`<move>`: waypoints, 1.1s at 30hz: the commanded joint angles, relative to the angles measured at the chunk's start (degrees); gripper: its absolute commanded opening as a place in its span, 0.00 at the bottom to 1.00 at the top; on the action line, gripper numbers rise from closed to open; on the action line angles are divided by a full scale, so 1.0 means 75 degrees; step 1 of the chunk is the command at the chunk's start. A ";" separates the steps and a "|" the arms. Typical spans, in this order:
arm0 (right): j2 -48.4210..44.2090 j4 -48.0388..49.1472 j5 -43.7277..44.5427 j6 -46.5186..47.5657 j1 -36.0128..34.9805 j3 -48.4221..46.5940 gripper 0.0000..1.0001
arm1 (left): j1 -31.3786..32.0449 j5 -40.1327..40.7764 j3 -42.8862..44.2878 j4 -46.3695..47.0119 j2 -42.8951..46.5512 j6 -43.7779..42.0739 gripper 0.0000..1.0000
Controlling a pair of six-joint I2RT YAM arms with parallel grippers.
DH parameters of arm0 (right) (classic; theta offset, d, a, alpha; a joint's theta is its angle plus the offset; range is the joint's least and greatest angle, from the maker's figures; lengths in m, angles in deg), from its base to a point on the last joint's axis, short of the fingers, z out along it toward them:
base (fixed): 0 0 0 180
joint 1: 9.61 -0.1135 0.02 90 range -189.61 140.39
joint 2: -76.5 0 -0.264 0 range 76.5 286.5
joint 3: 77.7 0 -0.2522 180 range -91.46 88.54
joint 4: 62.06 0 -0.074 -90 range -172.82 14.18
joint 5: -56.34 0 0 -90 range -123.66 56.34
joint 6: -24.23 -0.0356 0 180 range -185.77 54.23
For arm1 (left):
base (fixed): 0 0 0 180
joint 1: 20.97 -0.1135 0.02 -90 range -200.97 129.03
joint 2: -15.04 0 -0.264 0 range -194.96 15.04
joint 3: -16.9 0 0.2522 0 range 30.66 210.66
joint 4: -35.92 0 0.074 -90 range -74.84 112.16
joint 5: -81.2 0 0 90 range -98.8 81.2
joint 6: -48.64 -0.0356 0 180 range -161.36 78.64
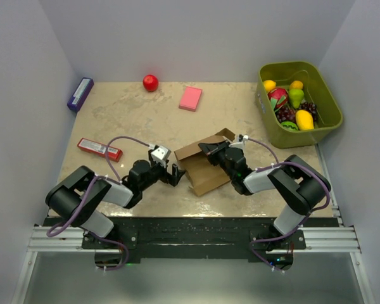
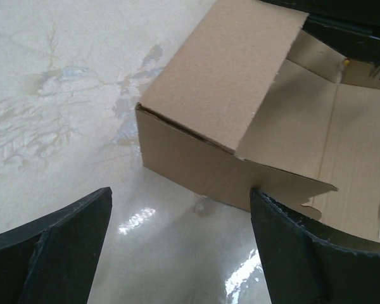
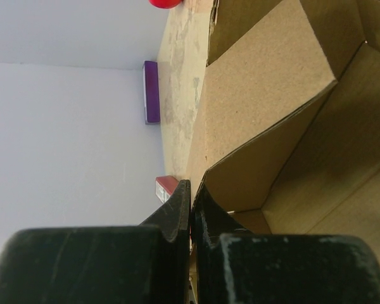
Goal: Fold the paper box
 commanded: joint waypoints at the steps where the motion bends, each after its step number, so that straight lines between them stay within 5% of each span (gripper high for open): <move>1: 0.0002 -0.0381 -0.0251 0.0389 -0.0149 0.0148 0.00 | 0.0187 -0.0539 -0.0082 0.0921 0.0244 -0.0259 0.99; 14: -0.0221 -0.0521 -0.0286 0.0542 -0.0137 0.0195 0.00 | 0.0210 0.0257 0.0234 0.1506 -0.0224 -0.0552 0.97; 33: -0.0127 -0.0545 -0.0591 0.0659 -0.0149 0.0488 0.00 | 0.0210 0.1265 0.0914 0.2233 -0.1244 -0.0505 0.61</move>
